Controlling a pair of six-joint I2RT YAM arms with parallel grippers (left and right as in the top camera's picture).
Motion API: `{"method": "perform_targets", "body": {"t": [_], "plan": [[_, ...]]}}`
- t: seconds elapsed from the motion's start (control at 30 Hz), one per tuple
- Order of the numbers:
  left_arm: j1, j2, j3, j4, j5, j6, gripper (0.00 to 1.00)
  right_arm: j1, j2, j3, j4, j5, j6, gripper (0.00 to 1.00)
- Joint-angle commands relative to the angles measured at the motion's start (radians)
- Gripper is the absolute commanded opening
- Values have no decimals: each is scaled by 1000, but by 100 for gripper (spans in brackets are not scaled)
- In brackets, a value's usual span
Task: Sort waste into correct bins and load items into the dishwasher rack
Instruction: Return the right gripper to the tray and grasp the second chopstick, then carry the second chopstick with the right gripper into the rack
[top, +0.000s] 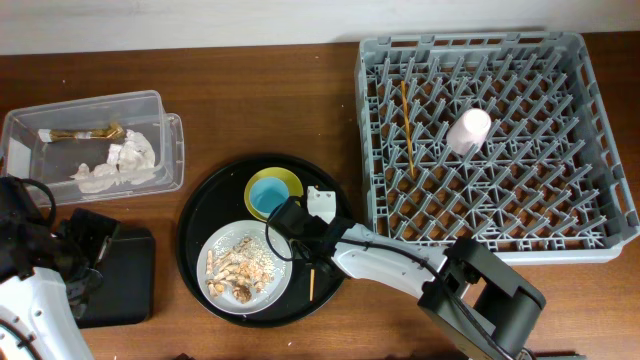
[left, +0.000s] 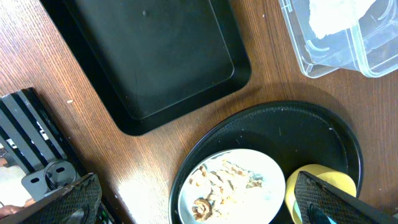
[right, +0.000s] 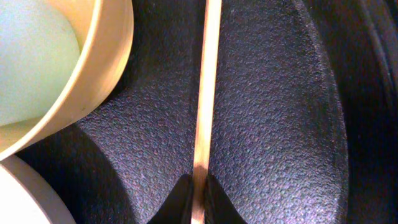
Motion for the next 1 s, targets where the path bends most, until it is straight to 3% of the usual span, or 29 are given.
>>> {"method": "perform_targets", "body": {"t": [0.0, 0.07, 0.13, 0.27, 0.33, 0.4, 0.43, 0.53, 0.6, 0.73, 0.97], "plan": [[2, -2, 5, 2, 0, -6, 99, 11, 29, 6, -19, 23, 7, 8], [2, -2, 5, 2, 0, -6, 99, 11, 29, 14, -34, 23, 7, 4], [2, -2, 5, 2, 0, -6, 99, -1, 15, 142, -204, 23, -14, 4], [2, -2, 5, 2, 0, -5, 99, -172, -37, 497, -562, 12, -259, 4], [2, -2, 5, 2, 0, -6, 99, -327, -37, 604, -702, -230, -291, 8], [2, -2, 5, 2, 0, -6, 99, -316, -33, 529, -695, -311, -273, 19], [2, -2, 5, 2, 0, -6, 99, -278, -33, 467, -656, -310, -249, 31], [2, -2, 5, 2, 0, -6, 99, -167, -32, 262, -468, -286, -101, 32], [2, -2, 5, 2, 0, -6, 99, -108, -31, 170, -352, -194, -36, 38], [2, -2, 5, 2, 0, -6, 99, -37, 22, 153, -312, 28, 86, 38], [2, -2, 5, 2, 0, -6, 99, -10, 68, 153, -283, 32, 112, 37]]}}
